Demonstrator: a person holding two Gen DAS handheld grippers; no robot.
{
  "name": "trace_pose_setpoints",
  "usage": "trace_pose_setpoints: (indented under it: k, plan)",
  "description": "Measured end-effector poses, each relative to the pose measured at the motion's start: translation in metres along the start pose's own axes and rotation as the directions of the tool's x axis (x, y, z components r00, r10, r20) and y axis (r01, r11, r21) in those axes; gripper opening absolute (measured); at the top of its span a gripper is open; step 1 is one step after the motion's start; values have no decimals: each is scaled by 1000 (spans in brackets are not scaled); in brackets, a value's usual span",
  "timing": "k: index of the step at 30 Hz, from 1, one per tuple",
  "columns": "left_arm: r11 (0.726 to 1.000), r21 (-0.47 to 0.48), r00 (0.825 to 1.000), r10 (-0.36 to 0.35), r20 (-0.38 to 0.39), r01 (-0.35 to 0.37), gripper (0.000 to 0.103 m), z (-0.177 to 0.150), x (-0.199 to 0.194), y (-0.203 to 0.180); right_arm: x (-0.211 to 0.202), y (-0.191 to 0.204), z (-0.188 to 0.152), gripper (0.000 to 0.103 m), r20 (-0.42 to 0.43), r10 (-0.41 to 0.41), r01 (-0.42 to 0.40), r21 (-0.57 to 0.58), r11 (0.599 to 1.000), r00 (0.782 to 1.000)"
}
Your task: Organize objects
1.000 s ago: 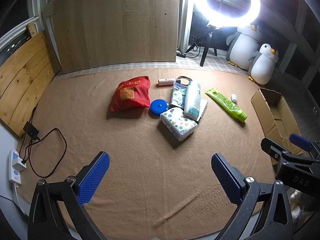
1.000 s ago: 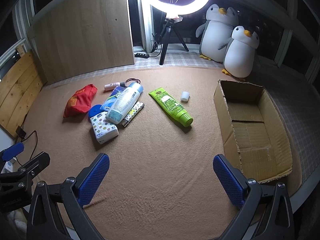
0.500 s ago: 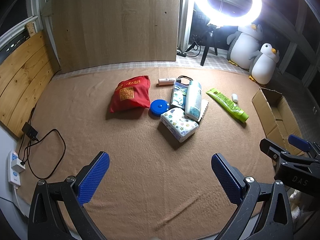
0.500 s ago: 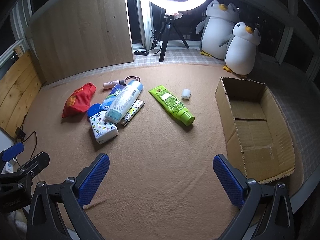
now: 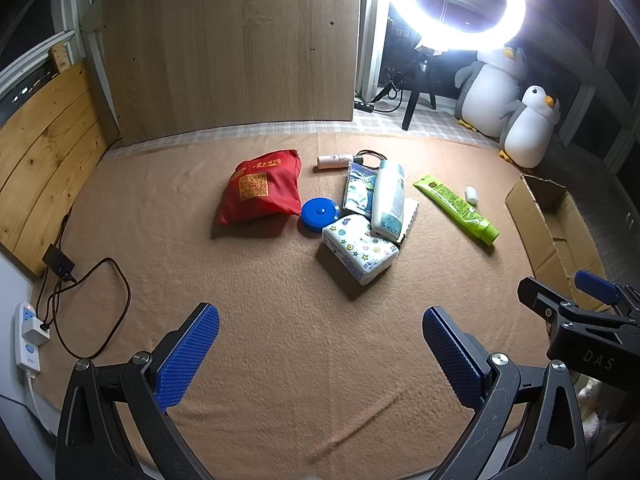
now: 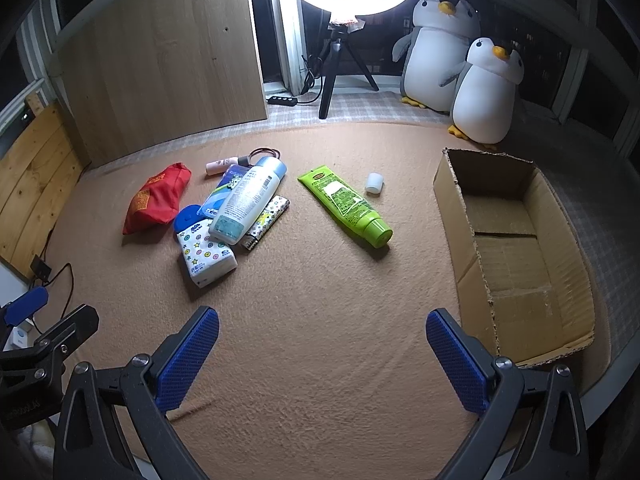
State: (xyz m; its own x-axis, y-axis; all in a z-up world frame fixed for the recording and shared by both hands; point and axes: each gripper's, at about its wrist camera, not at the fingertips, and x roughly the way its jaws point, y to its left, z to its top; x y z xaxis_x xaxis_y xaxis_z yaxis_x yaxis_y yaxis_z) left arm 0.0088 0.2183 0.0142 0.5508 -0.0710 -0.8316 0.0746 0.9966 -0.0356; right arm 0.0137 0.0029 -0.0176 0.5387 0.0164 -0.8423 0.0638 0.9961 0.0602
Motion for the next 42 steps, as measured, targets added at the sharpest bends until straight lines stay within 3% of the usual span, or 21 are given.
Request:
trace_pose_setpoints:
  k: [17, 29, 37, 42]
  plan:
    - [1000, 2, 999, -12, -36, 12, 103, 5, 23, 1, 6, -11, 0, 103, -24, 2, -1, 29, 1000, 1000]
    - [1000, -3, 997, 8, -77, -8, 102, 31, 73, 6, 11, -20, -4, 102, -48, -8, 10, 37, 999, 999]
    - [1000, -1, 995, 14, -96, -14, 83, 52, 106, 4, 13, -32, -7, 102, -74, -27, 31, 51, 998, 997]
    - [1000, -2, 992, -5, -124, 5, 63, 63, 128, 1, 12, -39, -8, 102, -80, -35, 40, 57, 998, 996]
